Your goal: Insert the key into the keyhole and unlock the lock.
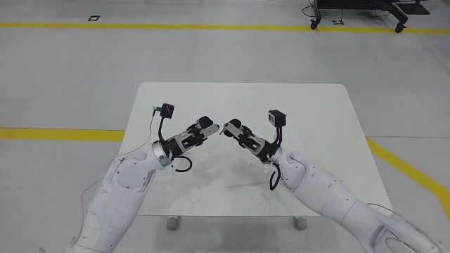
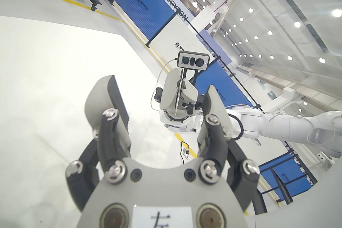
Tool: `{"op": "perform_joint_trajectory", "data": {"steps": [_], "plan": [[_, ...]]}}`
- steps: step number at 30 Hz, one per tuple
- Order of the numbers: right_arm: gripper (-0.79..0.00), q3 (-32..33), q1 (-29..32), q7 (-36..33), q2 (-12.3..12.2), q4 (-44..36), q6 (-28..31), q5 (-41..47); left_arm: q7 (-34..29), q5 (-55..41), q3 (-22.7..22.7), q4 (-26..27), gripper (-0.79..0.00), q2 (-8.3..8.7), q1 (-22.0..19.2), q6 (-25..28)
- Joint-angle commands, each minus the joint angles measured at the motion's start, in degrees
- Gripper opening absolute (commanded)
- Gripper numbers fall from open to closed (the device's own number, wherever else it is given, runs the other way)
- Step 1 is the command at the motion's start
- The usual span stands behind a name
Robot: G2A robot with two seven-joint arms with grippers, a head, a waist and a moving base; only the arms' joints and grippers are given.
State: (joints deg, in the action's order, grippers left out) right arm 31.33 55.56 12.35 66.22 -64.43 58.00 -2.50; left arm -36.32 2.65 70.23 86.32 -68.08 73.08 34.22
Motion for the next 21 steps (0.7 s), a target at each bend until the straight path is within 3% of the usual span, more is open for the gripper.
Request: {"op": "perform_joint_trajectory", "data": {"steps": [1, 14, 21], "plan": [[-0.785, 0.4, 0.1, -0.5, 0.3, 0.4, 0.0, 0.4, -1.0, -1.0, -0.2, -0.2, -0.419, 0.05, -0.2, 0.2], [-0.785, 2.8, 1.0, -5.0, 2.3, 2.1, 0.0, 2.6, -3.3, -1.4, -1.2, -0.7, -0.422, 0.40, -1.1, 0.3], [-0.785, 4.2, 1.4, -7.3, 3.2, 2.8, 0.0, 3.5, -3.8, -0.5, -1.8, -0.8, -0.465, 0.56, -1.4, 0.2]]}}
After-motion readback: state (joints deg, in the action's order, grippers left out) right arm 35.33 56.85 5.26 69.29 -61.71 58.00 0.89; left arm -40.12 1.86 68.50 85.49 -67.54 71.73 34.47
